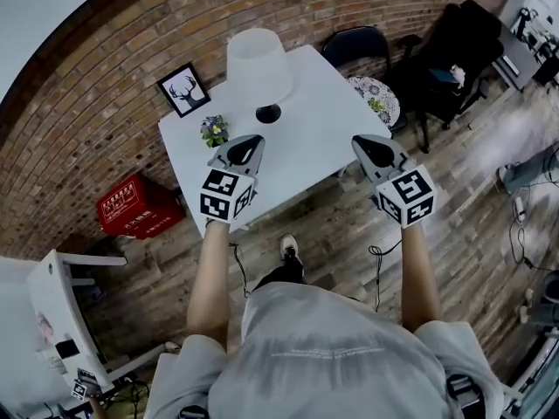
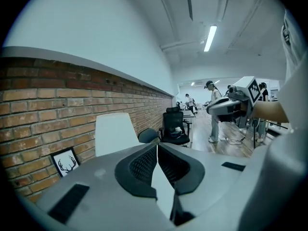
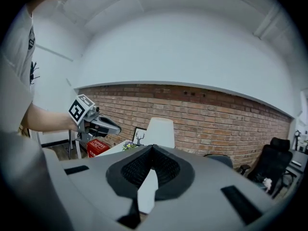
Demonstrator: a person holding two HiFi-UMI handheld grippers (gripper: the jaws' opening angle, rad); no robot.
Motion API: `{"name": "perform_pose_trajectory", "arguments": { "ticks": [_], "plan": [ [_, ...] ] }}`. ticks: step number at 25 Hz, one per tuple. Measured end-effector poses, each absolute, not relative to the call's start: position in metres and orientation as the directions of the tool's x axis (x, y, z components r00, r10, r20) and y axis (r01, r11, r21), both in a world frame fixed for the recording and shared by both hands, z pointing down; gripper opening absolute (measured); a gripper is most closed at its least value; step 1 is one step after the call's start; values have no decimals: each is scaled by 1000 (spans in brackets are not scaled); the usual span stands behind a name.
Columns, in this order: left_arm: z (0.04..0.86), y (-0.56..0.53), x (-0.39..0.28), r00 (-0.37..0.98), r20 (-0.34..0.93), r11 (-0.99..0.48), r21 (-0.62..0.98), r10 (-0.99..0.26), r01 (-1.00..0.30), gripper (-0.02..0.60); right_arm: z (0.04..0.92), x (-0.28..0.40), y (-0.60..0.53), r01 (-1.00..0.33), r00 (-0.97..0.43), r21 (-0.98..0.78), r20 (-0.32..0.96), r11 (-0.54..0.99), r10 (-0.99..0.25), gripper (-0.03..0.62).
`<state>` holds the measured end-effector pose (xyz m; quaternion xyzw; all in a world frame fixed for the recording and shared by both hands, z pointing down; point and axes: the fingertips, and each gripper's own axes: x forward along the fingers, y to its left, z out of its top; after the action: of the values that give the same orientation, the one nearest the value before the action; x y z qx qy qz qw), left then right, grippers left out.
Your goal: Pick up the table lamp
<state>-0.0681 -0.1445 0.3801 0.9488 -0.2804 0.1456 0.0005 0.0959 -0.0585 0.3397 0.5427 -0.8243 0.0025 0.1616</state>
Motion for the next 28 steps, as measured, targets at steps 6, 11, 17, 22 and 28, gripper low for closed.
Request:
{"name": "perform_pose_trajectory", "arguments": {
  "ticks": [6, 11, 17, 22, 28],
  "plan": [
    [393, -191, -66, 798, 264, -835, -60, -541, -547, 14, 350, 98, -105, -911, -335, 146, 284, 386, -899, 2],
    [405, -219, -66, 819, 243, -848, -36, -520, -528, 12, 367, 92, -140, -908, -327, 155, 316, 388, -891, 2],
    [440, -241, -64, 819, 286, -852, 14, -497, -523, 14, 391, 83, -176, -901, -332, 158, 348, 404, -876, 0],
    [477, -255, -56, 794, 304, -823, 54, -525, -565, 34, 418, 76, -198, -873, -368, 172, 384, 456, -847, 0],
    [532, -282, -41, 753, 330, -778, 78, -570, -624, 207, 464, 87, -222, -865, -413, 124, 377, 487, -829, 2]
  ]
}}
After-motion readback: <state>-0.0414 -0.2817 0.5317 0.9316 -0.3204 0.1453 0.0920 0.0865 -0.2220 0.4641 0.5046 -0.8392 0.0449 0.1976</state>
